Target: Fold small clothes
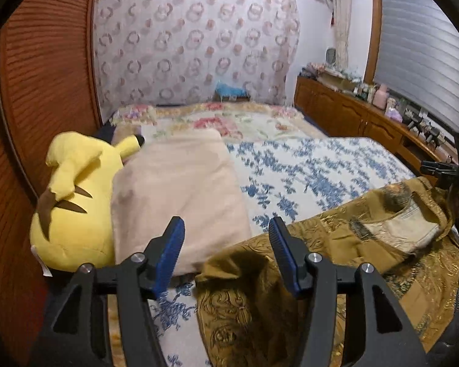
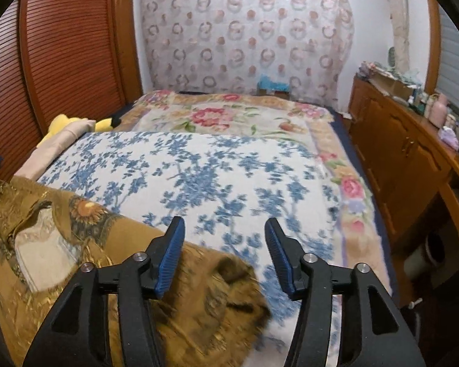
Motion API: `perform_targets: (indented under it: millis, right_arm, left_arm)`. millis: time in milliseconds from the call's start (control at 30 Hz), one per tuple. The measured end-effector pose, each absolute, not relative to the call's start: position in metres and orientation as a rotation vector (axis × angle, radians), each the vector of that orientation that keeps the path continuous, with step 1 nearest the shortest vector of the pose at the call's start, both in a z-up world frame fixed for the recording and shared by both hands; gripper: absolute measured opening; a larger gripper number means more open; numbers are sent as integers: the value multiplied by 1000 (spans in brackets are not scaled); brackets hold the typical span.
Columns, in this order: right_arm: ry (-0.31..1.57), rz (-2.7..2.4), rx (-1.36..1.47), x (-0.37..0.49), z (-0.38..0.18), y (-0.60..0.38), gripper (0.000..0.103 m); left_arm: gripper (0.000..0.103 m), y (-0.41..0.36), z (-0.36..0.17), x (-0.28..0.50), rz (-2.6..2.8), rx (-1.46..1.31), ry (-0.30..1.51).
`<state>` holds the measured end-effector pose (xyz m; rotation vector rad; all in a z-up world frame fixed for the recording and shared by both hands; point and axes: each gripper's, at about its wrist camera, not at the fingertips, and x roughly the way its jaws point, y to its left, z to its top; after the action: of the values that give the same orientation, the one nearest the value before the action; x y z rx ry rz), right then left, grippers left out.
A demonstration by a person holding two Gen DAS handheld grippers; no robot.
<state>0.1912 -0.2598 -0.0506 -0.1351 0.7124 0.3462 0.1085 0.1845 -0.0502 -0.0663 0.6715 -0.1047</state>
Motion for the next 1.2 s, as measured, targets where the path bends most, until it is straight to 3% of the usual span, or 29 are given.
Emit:
perform_targets:
  millis: [367,900,967,1000,1033,1067,1100,1167,1200]
  right_arm:
    - [853,362,-231,205,-86,-241,67]
    - [922,356,-215,214,-105,-247,76]
    - [928,369,-211,213,-105,-248,75]
    - [928,380,-207,212,-104,-249,73]
    - [926,395,-206,210,-103,-249,63]
    - [921,433,-203,207,-102,-248,44]
    - [917,468,-207,203,-101,-246,34]
    - [902,490,-244,195,-101,-241,22]
    - [896,509,-249,191,-100,-238,19]
  left_arm:
    - [56,171,-94,125,-116,-35,862]
    - [56,170,-104,132,-122,-44,898]
    - [52,171,-104,132,-130,-47,896]
    - [50,170,-104,131,-136,-48,896]
    - [46,170,-104,131,-144,-47,895]
    - [39,169,-104,130,-151,-45,895]
    - [35,168,-103,130,-163,-47,896]
    - [16,165,-102,128,-195,-57,898]
    - [14,162,-100,126,-195,-50,888]
